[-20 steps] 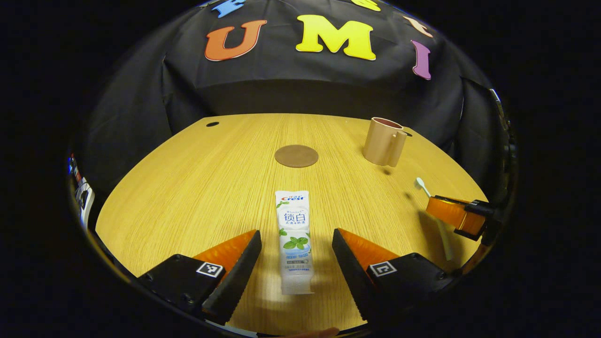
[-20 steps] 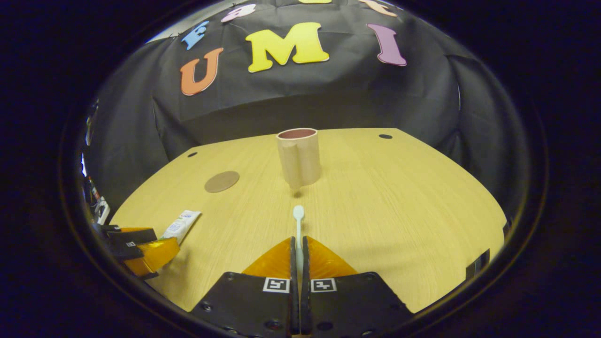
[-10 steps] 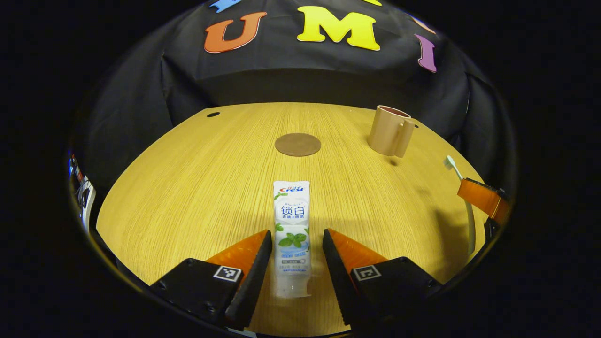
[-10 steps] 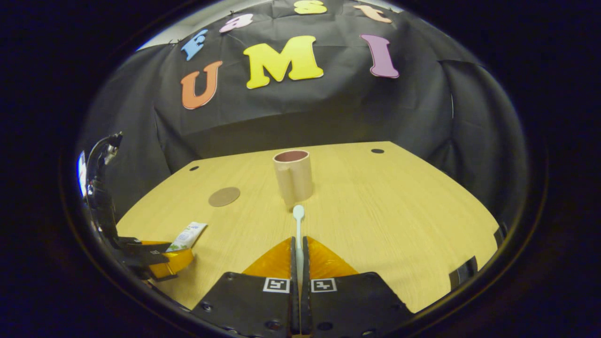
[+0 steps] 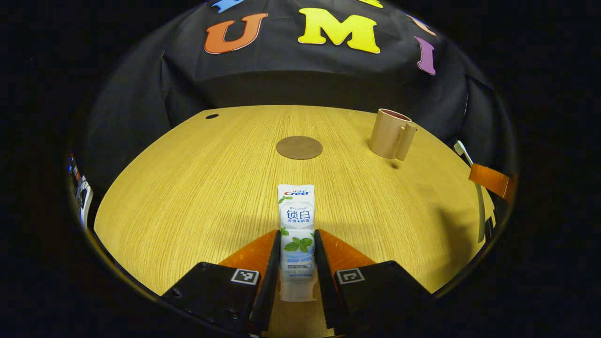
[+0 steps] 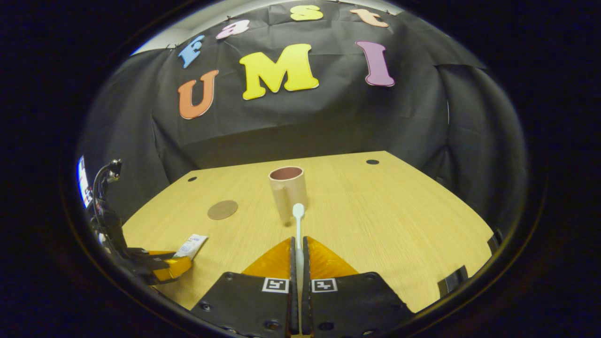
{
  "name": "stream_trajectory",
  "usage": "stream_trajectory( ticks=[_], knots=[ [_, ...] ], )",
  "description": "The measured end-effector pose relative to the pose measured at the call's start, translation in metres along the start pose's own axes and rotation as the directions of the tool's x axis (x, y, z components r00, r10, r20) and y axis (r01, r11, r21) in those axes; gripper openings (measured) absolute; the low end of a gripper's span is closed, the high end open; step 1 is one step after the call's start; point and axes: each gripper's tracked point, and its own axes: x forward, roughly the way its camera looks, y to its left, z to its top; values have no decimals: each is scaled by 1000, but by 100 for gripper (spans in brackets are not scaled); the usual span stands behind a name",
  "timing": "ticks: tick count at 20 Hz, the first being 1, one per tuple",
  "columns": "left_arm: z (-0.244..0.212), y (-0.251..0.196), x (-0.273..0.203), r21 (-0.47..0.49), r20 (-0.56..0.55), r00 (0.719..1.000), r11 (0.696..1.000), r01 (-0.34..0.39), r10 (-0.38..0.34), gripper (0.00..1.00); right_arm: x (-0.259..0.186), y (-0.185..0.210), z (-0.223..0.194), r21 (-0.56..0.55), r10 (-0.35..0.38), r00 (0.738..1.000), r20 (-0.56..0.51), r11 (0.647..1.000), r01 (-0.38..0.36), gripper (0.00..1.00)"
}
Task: Put the toothbrush and toothpaste on the desktop into the cup, then pick up the cup and place it on the coaster on the desktop.
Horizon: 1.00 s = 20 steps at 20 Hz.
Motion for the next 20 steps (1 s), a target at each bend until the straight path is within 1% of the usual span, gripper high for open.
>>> stream_trajectory(
  ticks=[1,3,6,8,10,11,12,13,16,20],
  knots=[
    [1,-1,0,-2,8,1000,1000,3,-3,44,0,0,1,-1,1,1000,2,1000,-1,3],
    [7,-6,-5,-21,54,998,999,32,-31,42,-1,1,8,-7,8,1000,13,1000,-8,3],
    [29,-7,-17,-18,162,987,1000,20,-17,42,-1,2,29,-18,15,999,49,1000,-14,3],
    [47,-11,-26,-14,223,974,1000,28,-24,42,2,4,48,-18,18,997,75,1000,-17,3],
    [64,-17,-35,-11,277,960,999,40,-36,41,7,9,68,-10,36,994,102,999,-35,3],
    [75,-21,-39,0,304,951,999,51,-49,42,11,9,77,-9,35,993,114,999,-34,5],
    [86,-25,-44,16,329,942,998,66,-68,42,15,11,89,-10,38,991,132,999,-37,3],
    [94,-29,-46,26,348,934,997,77,-81,42,20,15,101,-16,45,988,149,999,-43,3],
    [123,-32,-52,29,397,913,995,91,-95,41,47,24,137,-42,50,981,189,998,-43,4],
    [150,-44,-52,45,441,890,993,109,-118,41,105,31,174,-69,55,972,229,997,-40,4]
  ],
)
